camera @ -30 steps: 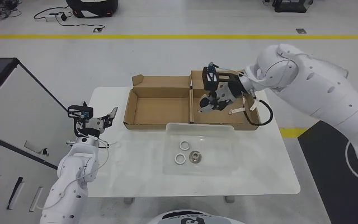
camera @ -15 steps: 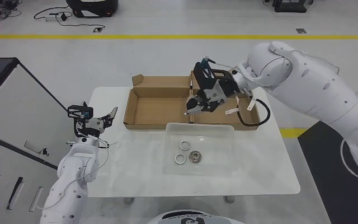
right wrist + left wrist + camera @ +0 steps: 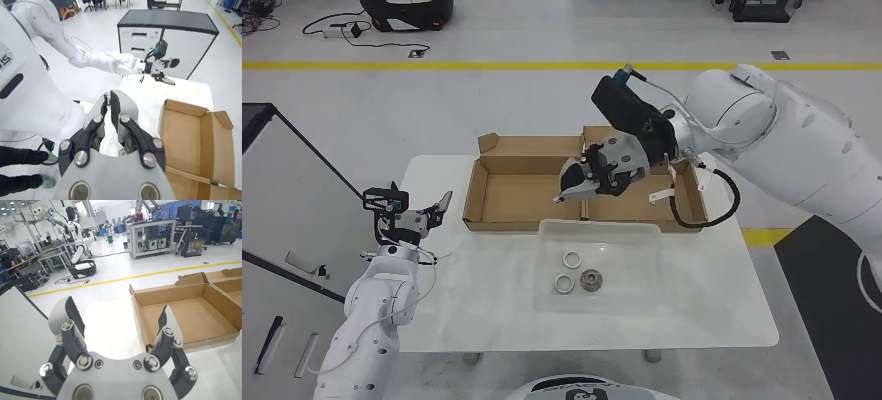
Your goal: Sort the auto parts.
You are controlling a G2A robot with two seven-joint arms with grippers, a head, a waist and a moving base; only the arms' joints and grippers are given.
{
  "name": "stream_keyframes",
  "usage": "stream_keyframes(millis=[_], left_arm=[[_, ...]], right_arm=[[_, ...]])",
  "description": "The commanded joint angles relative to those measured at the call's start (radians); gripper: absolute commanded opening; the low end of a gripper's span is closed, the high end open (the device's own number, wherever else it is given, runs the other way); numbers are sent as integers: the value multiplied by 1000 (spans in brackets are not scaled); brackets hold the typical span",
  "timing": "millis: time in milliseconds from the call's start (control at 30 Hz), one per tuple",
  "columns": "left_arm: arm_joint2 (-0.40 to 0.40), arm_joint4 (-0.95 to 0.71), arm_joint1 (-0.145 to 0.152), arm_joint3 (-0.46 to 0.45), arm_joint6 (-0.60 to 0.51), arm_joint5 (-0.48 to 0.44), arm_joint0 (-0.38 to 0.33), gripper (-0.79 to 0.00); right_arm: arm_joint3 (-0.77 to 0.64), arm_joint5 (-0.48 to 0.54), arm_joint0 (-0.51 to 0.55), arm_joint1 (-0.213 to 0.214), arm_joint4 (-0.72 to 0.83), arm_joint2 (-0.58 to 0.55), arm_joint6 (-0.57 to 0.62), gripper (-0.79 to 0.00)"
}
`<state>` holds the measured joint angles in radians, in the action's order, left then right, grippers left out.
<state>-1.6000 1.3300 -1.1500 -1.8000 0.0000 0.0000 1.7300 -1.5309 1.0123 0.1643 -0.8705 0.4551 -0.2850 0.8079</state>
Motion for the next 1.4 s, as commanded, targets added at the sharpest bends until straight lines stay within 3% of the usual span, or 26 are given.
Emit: stream_keyframes(millis=[0,800,1033,1367], left_arm=[[0,0,0,0,0,0,0,0],[0,0,0,0,0,0,0,0],[0,0,0,0,0,0,0,0],[0,0,0,0,0,0,0,0]], right_arm=[[-4,0,9,1,14,-15,0,-785],[-13,0,17,0,25,-23,-26,-785],[-103,0,139,10,56,-164,-177,-785],[-215,0,317,-9,120,-365,-180,-785]])
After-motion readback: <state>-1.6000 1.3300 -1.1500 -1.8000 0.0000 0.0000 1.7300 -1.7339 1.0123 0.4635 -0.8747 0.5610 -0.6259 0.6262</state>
